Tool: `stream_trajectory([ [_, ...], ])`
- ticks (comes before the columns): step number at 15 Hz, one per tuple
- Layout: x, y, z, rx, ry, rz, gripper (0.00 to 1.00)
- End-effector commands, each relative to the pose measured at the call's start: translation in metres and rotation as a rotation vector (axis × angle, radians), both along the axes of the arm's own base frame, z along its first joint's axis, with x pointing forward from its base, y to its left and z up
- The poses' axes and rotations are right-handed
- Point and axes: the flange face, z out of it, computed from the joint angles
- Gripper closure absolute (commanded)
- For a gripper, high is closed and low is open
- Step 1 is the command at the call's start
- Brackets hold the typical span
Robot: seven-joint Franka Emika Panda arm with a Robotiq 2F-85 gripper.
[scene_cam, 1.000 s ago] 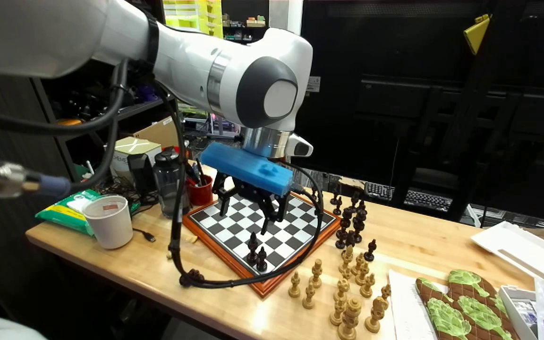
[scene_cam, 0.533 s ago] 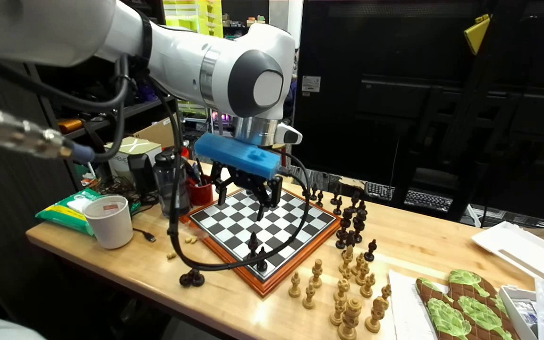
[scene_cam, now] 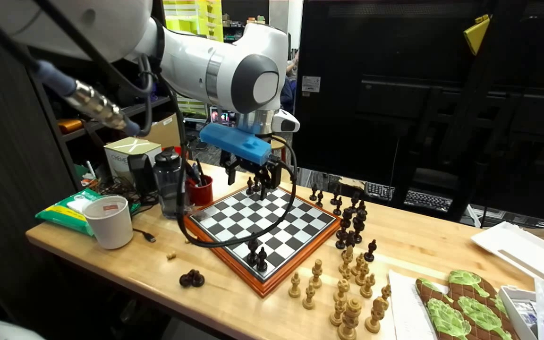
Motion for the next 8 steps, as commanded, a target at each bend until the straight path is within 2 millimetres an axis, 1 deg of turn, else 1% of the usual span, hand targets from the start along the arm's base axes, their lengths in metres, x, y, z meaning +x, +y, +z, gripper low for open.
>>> stream_trajectory([
  [1, 0.020, 0.004, 0.010, 0.010, -0.043, -0.075, 0.00],
  [8, 0.050, 0.011, 0.016, -0.003, -0.075, -0.144, 0.00],
])
